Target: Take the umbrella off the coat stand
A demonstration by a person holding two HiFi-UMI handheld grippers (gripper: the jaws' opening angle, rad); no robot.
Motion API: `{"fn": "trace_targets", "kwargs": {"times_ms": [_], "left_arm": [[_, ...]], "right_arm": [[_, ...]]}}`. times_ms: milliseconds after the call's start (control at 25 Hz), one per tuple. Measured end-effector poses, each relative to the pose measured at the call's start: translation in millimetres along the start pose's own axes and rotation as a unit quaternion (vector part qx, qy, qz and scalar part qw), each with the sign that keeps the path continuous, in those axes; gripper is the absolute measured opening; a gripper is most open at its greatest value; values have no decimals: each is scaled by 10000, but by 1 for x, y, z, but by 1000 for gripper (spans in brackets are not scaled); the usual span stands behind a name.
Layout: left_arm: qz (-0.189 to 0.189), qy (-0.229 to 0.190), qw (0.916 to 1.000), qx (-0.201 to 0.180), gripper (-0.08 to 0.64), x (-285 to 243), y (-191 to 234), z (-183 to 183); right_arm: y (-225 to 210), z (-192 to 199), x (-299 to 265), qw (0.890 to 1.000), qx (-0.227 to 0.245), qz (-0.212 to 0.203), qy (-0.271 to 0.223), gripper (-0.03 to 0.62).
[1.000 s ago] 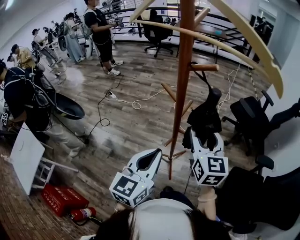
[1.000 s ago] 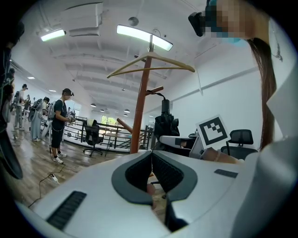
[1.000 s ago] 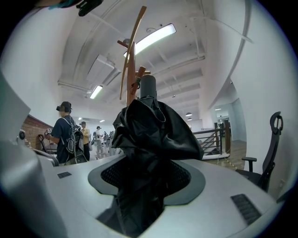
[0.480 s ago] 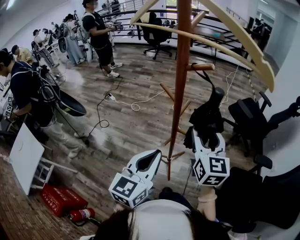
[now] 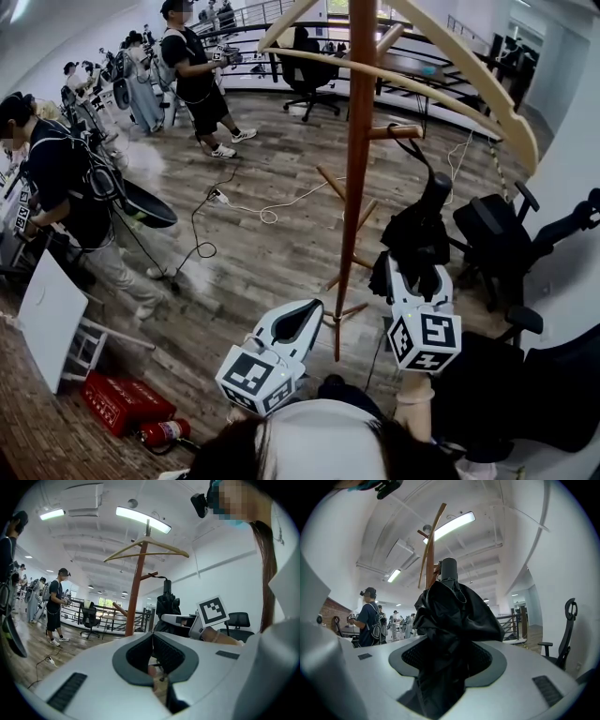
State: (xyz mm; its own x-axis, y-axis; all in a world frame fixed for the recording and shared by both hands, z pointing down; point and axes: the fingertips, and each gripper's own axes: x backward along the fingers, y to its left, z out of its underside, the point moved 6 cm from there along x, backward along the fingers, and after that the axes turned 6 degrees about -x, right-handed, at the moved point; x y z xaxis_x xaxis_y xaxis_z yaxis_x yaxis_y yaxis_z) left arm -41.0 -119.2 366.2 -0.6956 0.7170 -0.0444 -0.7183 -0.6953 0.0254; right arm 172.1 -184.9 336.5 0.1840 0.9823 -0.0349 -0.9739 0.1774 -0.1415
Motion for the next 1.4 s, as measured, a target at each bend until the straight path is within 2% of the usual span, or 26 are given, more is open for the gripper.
{"fn": "trace_targets", "kwargs": {"times_ms": [1400], "left_arm": [[54,-32,10000,-53,9,21,-16,-3]], "right_arm": [[3,-6,33,9996,-90,166,-192,253]]}}
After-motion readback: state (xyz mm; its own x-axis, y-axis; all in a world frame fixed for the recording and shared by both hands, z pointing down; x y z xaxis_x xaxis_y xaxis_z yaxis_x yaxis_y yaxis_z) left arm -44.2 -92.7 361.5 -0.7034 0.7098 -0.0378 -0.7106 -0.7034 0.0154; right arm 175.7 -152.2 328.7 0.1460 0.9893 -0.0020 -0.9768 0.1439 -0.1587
